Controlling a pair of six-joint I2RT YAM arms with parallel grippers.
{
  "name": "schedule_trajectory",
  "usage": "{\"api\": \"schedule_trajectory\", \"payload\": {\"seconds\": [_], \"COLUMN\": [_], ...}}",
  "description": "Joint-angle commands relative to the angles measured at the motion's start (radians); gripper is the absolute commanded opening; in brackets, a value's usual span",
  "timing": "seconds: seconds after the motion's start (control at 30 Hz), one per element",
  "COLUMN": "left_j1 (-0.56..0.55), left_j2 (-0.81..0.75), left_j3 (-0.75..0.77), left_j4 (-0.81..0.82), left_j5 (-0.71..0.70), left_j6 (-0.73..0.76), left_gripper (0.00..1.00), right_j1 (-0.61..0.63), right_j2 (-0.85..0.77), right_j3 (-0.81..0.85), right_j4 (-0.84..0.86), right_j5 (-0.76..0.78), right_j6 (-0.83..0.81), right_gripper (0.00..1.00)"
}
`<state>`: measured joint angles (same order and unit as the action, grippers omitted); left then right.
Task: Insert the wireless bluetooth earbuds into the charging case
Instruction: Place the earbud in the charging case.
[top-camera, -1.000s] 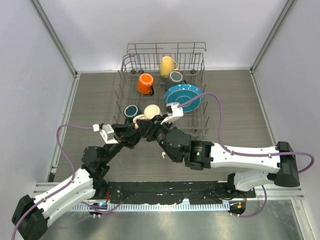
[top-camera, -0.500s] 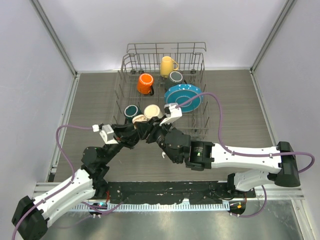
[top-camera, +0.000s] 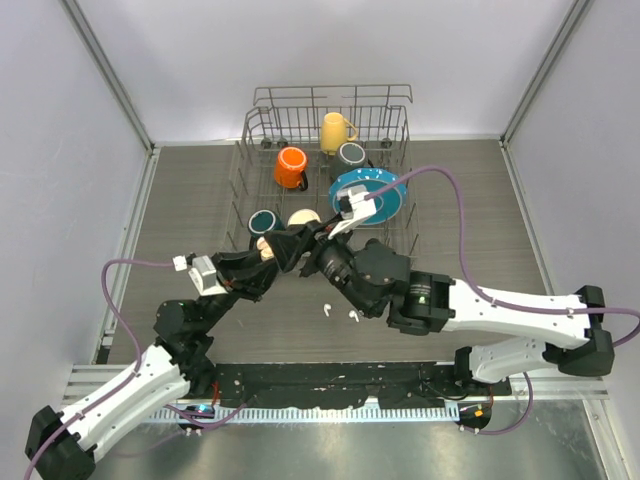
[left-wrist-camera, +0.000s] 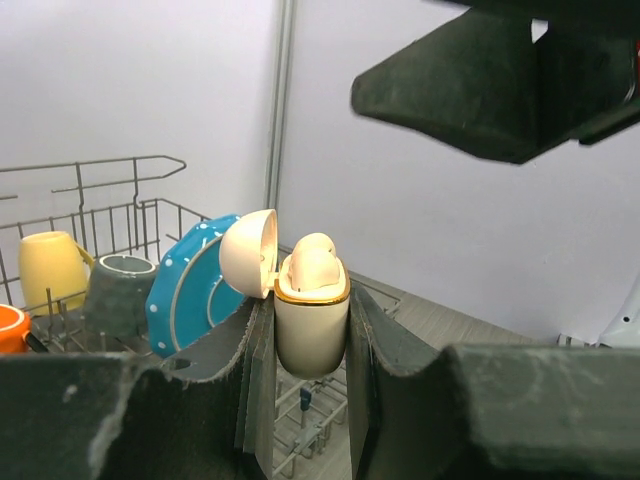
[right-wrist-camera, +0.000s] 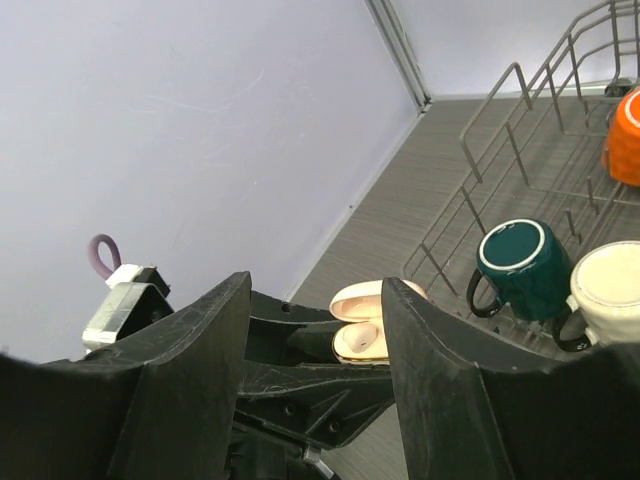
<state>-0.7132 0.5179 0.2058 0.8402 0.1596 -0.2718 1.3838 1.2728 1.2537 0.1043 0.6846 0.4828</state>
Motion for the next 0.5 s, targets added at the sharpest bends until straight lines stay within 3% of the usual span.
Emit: {"api": "schedule_trajectory", "payload": {"seconds": [0.0,0.1,0.17,0.3,0.33,0.47], "left_j1": [0.0,0.0,-0.002,0.0,0.0,-0.005], "left_j2": [-0.036,-0.055,-0.064,-0.087,-0.088,-0.094], "left_j3": [-0.012,-0.016,-0.013,0.021,0.026,0.03], "left_j4": [-0.029,-0.053,-0.065,-0.157,-0.167,-0.19], "left_j5": [0.027,0.046,0.073,0.161,0.188,0.236], "left_j6": [0.017,0.002,-0.009,-0.023,-0.024,-0.029], "left_gripper": [0.0,0.0,0.0,0.0,0.0,0.0], "right_j1": [0.003,-0.018,-0.111,-0.36,-0.385,-0.428], "right_j2": [-0.096,-0.121,-0.127,-0.122,-0.116,-0.083], "right_j3": [0.039,0.049,0.065,0.067,0.066,0.076], "right_j4": [-0.015,-0.197,-0.354,-0.485,-0.5,-0.52], "right_j5": [0.038,0.177,0.132,-0.24,-0.348,-0.493], "right_j6": [-0.024,0.084,0.146,0.263,0.267,0.243], "right_gripper": [0.61,0.7,0.72,0.72,0.72,0.72]}}
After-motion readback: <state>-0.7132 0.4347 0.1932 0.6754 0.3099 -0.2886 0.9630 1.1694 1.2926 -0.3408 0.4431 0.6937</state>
